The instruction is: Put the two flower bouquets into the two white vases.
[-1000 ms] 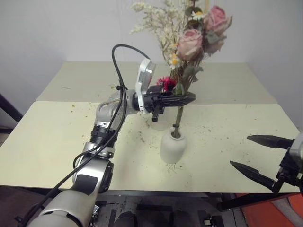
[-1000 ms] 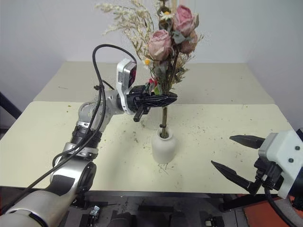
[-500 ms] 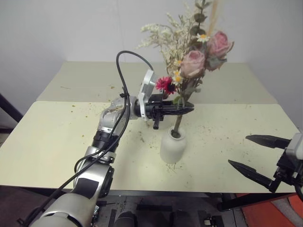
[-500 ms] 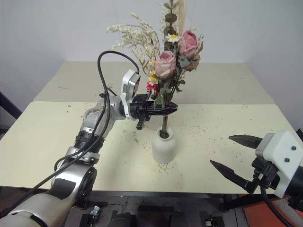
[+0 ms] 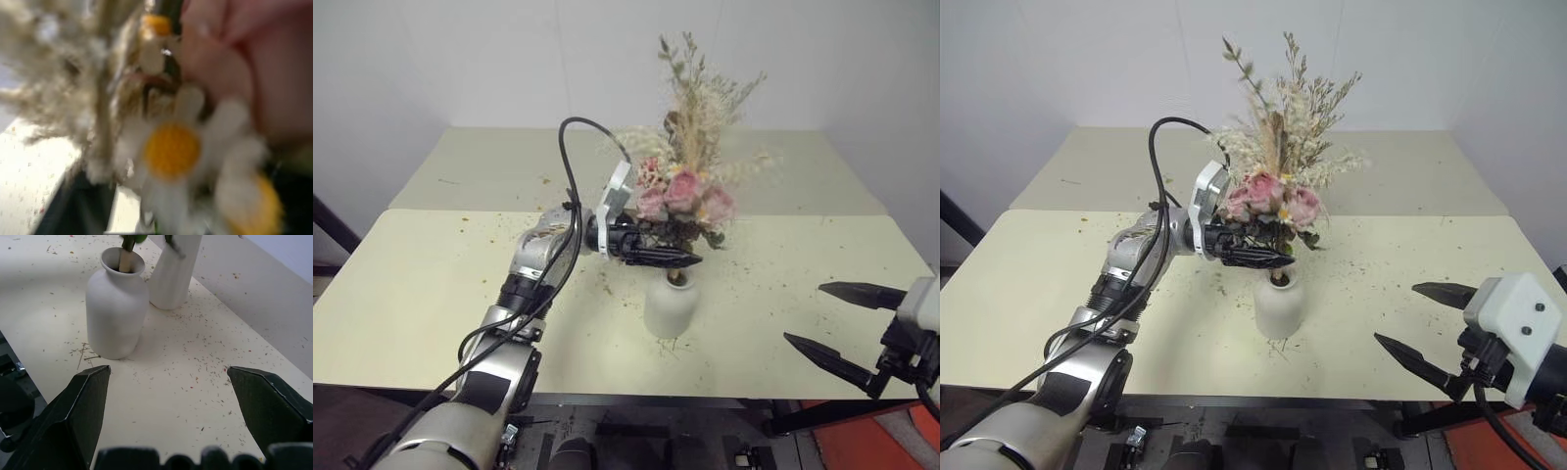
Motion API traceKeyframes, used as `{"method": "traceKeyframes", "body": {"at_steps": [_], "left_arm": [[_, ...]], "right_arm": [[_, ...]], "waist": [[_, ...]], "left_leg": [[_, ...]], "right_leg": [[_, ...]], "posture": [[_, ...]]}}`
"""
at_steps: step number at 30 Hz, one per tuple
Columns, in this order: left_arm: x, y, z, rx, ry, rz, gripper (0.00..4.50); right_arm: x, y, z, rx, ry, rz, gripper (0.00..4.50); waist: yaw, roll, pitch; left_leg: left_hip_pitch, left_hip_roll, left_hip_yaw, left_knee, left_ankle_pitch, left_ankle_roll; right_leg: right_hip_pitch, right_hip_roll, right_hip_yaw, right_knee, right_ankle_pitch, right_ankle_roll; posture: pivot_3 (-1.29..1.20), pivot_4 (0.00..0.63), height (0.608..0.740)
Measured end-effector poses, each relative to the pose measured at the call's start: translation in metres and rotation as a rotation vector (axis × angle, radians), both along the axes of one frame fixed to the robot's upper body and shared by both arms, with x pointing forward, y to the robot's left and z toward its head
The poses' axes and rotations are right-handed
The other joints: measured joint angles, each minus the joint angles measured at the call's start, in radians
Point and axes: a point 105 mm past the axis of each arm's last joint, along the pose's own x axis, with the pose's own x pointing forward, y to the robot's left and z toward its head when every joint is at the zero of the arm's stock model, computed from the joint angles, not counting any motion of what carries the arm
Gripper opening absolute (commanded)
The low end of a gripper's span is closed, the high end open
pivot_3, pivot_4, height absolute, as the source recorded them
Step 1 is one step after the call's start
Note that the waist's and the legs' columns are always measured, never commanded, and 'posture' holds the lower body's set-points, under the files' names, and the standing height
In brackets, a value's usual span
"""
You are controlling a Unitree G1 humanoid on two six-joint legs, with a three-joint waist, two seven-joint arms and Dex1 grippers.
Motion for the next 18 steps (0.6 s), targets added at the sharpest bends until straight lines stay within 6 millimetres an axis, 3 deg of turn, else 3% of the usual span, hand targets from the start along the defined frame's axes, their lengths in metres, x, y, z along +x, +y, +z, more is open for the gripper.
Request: {"method": "traceKeyframes", "body": {"at_steps": [3, 5, 12, 16, 18], "left_arm": [[0.002, 0.009, -0.017, 0.182, -0.042, 0.02, 4.44], [0.005, 0.015, -0.018, 0.209, -0.054, 0.041, 4.44], [0.011, 0.054, -0.004, 0.254, -0.184, 0.129, 4.44], [0.013, 0.087, 0.006, 0.229, -0.206, 0.234, 4.44], [0.008, 0.113, 0.014, 0.222, -0.222, 0.301, 4.44]], "right_arm": [[0.002, -0.001, 0.0, -0.003, 0.0, 0.001, 4.5], [0.003, -0.001, -0.001, -0.005, 0.001, 0.004, 4.5], [0.006, -0.002, 0.001, -0.019, -0.01, 0.009, 4.5], [0.007, -0.004, 0.0, -0.023, -0.003, 0.015, 4.5], [0.007, -0.005, 0.0, -0.02, 0.004, 0.016, 4.5]], "waist": [[-0.003, 0.0, 0.0], [-0.002, 0.0, 0.0], [-0.002, 0.0, 0.0], [-0.003, 0.001, 0.0], [-0.009, 0.001, 0.0]], "left_leg": [[0.0, 0.0, 0.0, 0.0, 0.0, 0.0], [0.0, 0.0, 0.0, 0.0, 0.0, 0.0], [0.0, 0.001, 0.0, 0.0, 0.0, 0.0], [0.0, 0.001, 0.0, 0.0, 0.0, 0.0], [0.0, 0.003, 0.001, 0.0, 0.0, 0.0]], "right_leg": [[0.0, 0.0, 0.0, 0.0, 0.0, 0.0], [0.0, 0.0, 0.0, 0.0, 0.0, 0.0], [0.0, 0.0, 0.0, 0.0, 0.0, 0.0], [-0.001, 0.001, 0.0, 0.0, 0.0, 0.0], [-0.001, 0.001, 0.001, 0.001, 0.0, 0.0]], "posture": [[0.0, 0.15, 0.74], [0.0, 0.15, 0.74], [0.0, 0.15, 0.74], [0.0, 0.15, 0.74], [0.0, 0.15, 0.74]]}}
